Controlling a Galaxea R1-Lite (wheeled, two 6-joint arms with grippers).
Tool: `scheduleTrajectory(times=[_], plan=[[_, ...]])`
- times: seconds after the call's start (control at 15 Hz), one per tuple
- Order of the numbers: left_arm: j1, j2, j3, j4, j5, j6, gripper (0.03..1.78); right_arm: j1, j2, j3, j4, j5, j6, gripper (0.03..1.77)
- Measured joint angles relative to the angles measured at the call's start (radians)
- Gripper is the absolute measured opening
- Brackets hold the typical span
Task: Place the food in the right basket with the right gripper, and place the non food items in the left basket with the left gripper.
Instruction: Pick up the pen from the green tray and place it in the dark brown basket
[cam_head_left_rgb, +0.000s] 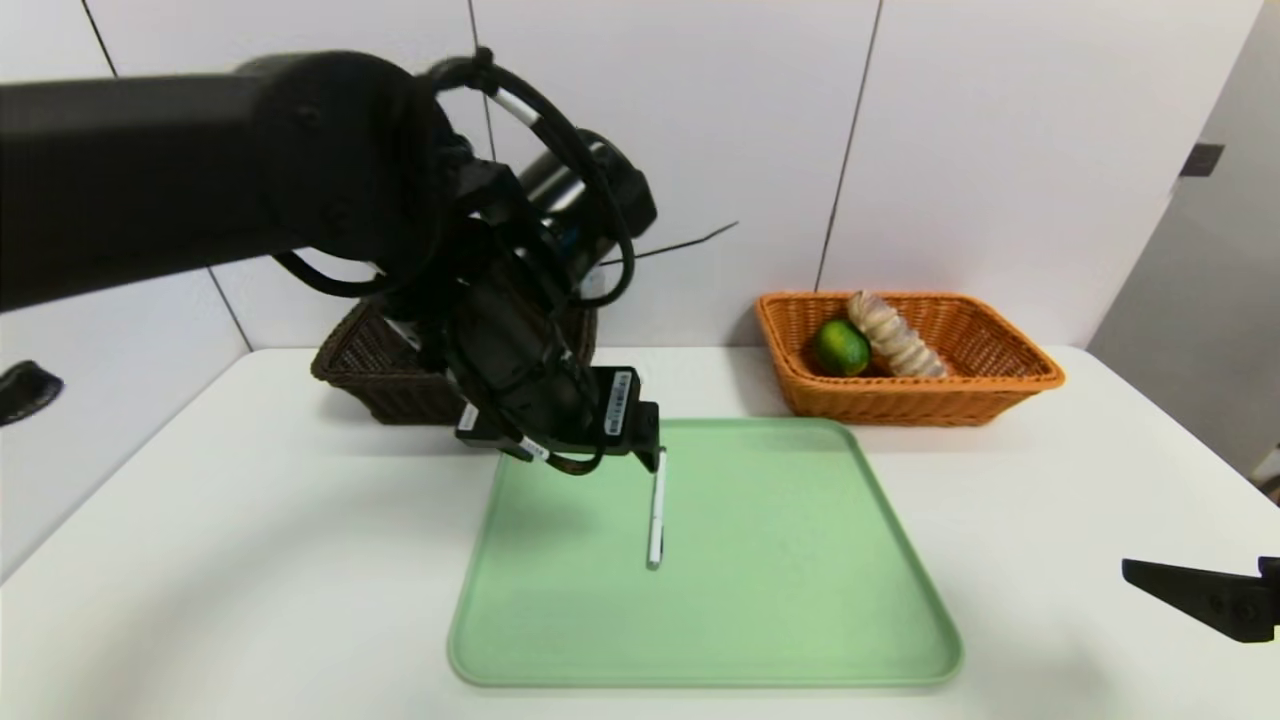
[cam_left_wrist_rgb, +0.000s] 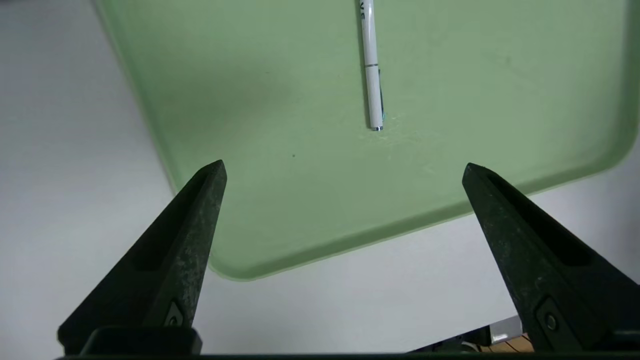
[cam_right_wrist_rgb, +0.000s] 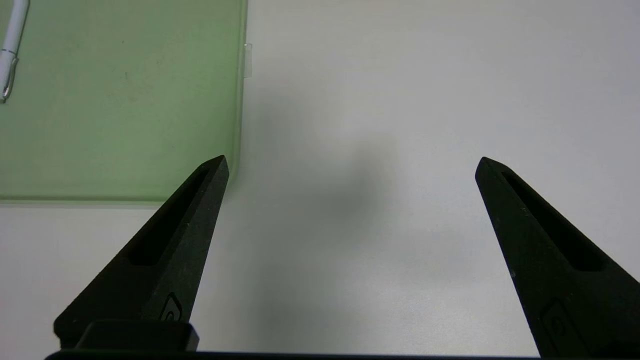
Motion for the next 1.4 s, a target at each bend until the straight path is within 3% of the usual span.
scheduleTrajectory(times=[0.6,1.4], plan=[[-0.031,0.16,-0.009,-0.104,0.031,-0.022,1.69,0.0,-0.008,0.016,-0.011,-0.001,0.004,1.71],[-0.037,0.263,-0.009,-0.199,0.041,0.055,1.69,0.0,-0.037,0.056,-0.016,-0.004,0.001,1.71]])
